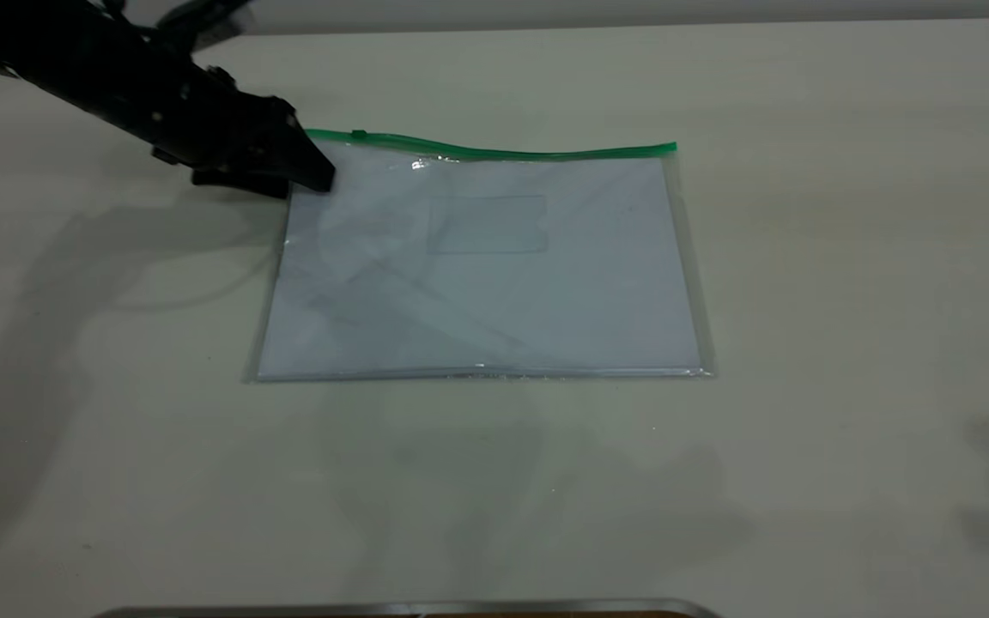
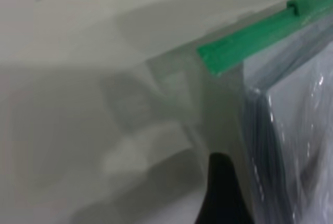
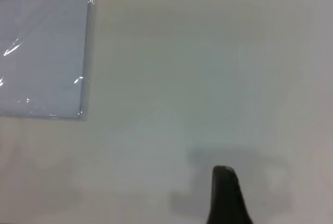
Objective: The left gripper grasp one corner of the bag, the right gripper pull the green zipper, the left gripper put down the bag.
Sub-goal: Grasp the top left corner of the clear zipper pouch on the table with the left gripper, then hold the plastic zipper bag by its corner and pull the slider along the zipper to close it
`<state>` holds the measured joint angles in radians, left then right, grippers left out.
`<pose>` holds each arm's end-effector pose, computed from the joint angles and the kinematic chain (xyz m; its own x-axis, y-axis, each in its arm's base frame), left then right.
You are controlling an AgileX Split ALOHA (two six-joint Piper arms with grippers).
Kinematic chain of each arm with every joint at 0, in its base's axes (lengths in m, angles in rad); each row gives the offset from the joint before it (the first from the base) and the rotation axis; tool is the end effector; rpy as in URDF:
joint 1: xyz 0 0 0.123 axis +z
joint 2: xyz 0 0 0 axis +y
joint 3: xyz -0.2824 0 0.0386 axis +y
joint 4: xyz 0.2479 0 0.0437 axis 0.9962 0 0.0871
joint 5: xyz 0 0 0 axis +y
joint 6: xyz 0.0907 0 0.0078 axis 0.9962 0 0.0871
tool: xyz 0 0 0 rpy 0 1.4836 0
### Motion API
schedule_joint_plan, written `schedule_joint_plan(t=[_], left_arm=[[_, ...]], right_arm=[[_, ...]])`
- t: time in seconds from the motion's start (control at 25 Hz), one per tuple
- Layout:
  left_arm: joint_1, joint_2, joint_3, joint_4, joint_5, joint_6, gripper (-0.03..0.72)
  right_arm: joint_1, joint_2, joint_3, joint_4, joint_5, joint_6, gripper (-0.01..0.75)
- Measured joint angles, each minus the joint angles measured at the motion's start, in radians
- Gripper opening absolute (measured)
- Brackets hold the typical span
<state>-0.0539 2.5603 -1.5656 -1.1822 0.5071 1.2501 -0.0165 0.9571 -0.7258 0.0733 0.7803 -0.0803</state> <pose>0.4617 -0.0660 -0.0113 -0.8617 0.1512 -0.4844 0.3489 0.8696 -0.3492 0.1750 0.0018 0.2892 -0.7966 -0.0150 -0.6043 -0.0370 0.9990 0.0241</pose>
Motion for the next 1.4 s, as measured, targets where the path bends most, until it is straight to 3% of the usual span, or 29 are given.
schedule_joint_plan(t=[0.28,0.36,0.48,0.64,0.72,1.08,1.4], left_arm=[[-0.04,0.052,-0.068,-0.056,0.014,0.005,0.584],[-0.045,0.055,-0.071,-0.064,0.03,0.008,0.552],[-0.049,0.061,-0.075,-0.061,0.045,0.011,0.421],[-0.049,0.065,-0.075,-0.058,0.071,0.094,0.129],[-0.049,0.065,-0.077,-0.058,0.086,0.182,0.057],[-0.05,0.065,-0.141,-0.061,0.245,0.772,0.054],[-0.054,0.065,-0.18,-0.039,0.308,0.854,0.054]], right_arm=[[0.0,0.0,0.0,0.002,0.001,-0.004,0.53],[0.0,0.0,0.0,0.002,0.001,-0.005,0.53],[0.0,0.011,0.0,0.002,0.0,-0.012,0.53],[0.0,0.077,-0.008,0.043,-0.001,-0.067,0.53],[0.0,0.142,-0.024,0.086,-0.004,-0.133,0.53],[0.004,0.553,-0.182,0.358,-0.119,-0.661,0.53],[0.145,0.936,-0.388,0.572,-0.2,-1.099,0.53]])
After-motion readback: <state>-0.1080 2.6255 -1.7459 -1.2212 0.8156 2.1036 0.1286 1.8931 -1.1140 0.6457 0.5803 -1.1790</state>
